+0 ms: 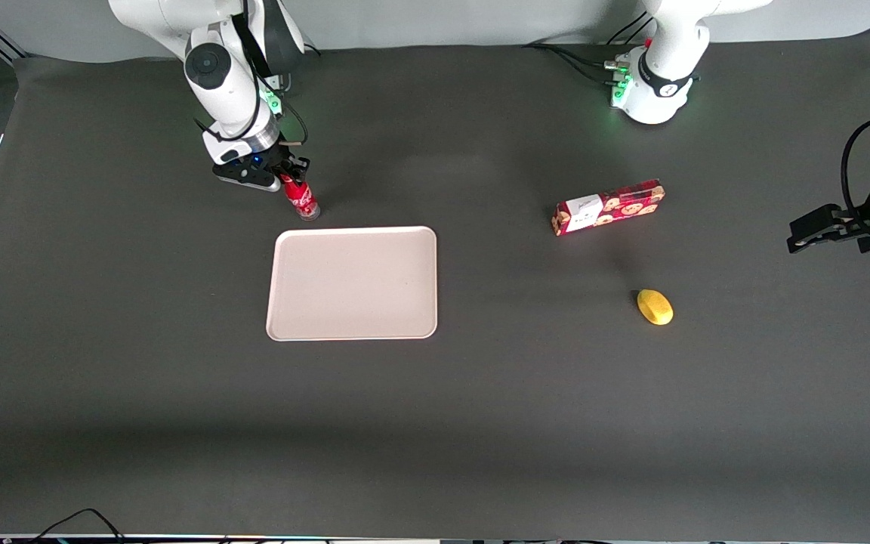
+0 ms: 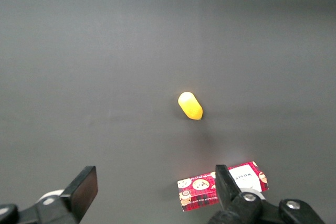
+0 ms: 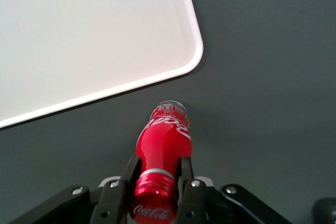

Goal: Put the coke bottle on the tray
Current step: 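Close the right gripper on the bottle's body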

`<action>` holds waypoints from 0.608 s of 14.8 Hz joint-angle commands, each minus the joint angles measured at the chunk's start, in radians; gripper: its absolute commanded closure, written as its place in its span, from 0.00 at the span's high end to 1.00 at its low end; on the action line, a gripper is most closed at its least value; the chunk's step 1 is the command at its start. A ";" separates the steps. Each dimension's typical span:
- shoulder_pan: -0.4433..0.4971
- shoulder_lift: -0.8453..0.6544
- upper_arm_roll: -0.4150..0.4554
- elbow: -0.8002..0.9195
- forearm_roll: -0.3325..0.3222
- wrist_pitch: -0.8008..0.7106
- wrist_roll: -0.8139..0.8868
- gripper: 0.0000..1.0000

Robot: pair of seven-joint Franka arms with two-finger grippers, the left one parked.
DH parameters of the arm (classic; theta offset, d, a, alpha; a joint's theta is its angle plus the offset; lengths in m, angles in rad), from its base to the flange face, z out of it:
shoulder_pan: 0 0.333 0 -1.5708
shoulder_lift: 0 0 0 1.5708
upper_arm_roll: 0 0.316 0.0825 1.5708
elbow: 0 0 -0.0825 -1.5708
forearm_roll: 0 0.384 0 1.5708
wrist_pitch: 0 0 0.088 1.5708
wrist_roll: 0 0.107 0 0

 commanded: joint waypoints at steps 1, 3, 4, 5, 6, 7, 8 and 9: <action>-0.010 -0.023 0.010 0.009 0.023 -0.015 0.001 0.00; -0.026 -0.027 -0.003 0.063 0.023 -0.065 -0.004 0.00; -0.052 -0.035 -0.005 0.103 0.022 -0.108 -0.007 0.00; -0.073 -0.040 -0.013 0.148 0.022 -0.149 -0.005 0.00; -0.081 -0.041 -0.037 0.199 0.014 -0.189 -0.004 0.00; -0.081 -0.044 -0.072 0.245 0.007 -0.238 -0.004 0.00; -0.082 -0.058 -0.107 0.297 -0.012 -0.292 -0.004 0.00; -0.084 -0.064 -0.144 0.354 -0.044 -0.350 0.001 0.00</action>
